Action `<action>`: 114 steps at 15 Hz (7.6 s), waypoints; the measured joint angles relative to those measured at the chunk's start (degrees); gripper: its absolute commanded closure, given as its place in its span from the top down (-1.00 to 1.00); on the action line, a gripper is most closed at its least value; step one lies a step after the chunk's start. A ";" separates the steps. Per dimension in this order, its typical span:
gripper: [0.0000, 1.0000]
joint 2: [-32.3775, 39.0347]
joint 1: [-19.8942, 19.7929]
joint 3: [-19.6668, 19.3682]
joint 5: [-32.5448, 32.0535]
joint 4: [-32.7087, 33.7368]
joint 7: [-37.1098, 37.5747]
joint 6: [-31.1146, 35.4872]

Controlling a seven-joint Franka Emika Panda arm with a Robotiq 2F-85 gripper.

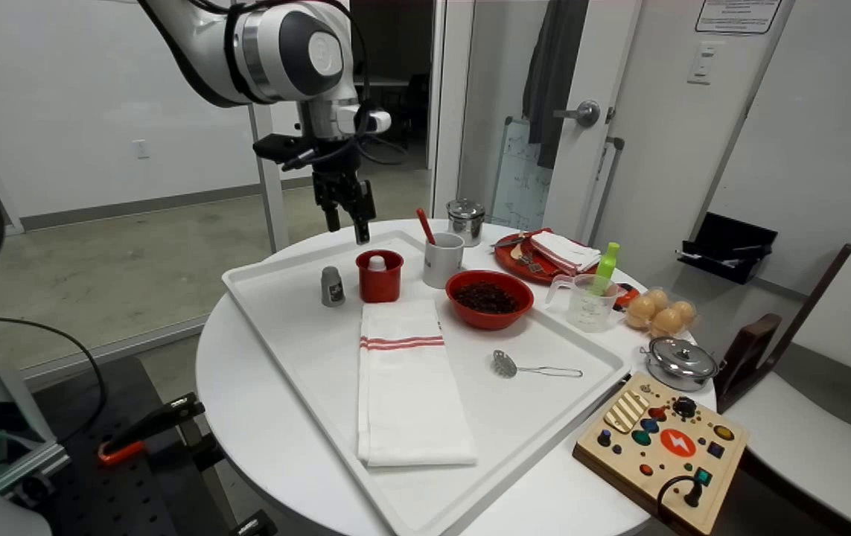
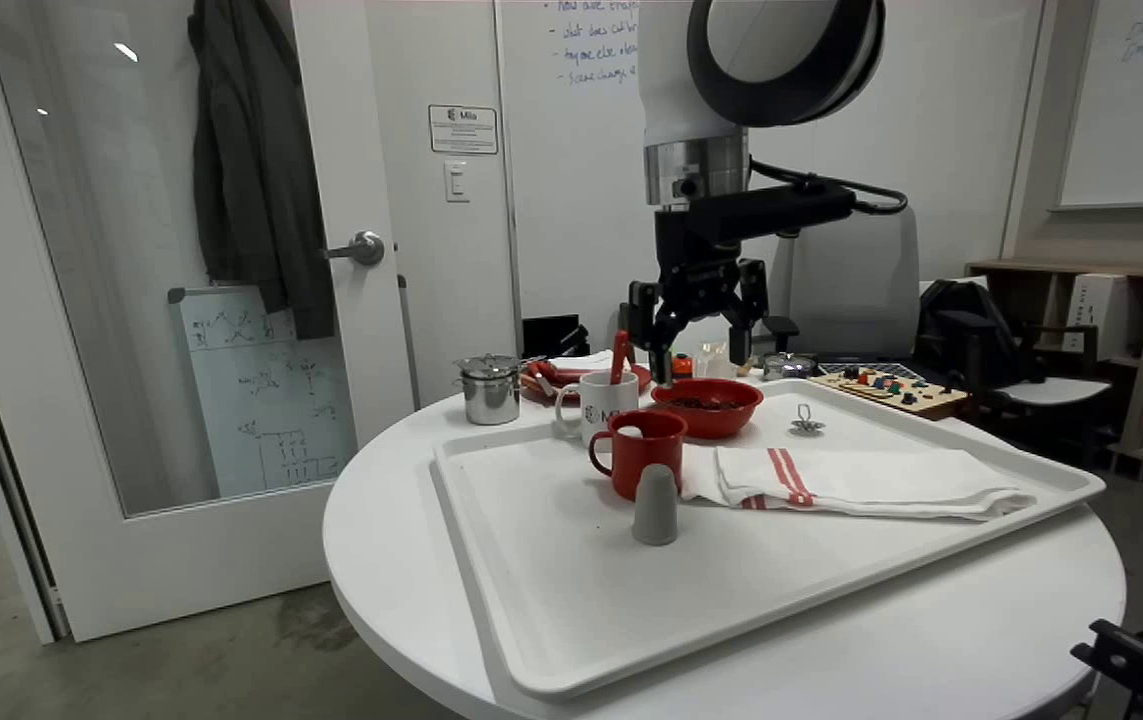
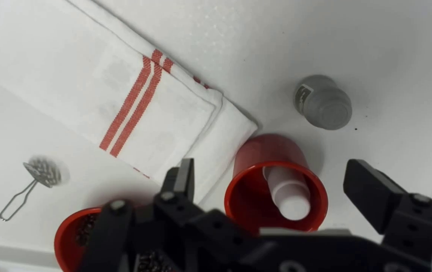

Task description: Put the salt and pepper shaker in the red mug and use the spoon to mix the contents of the red bowl

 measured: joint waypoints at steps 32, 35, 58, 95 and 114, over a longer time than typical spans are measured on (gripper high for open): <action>1.00 13.84 4.26 -1.04 0.04 5.28 -3.52 5.92; 0.95 14.46 4.56 -0.74 0.26 6.06 -4.53 5.92; -0.65 12.72 4.83 -0.51 2.74 6.30 -5.37 4.55; -0.47 17.97 2.63 -3.55 -1.92 22.15 -6.74 -10.31; 1.00 8.86 2.54 -4.03 -1.00 21.04 -6.25 -10.43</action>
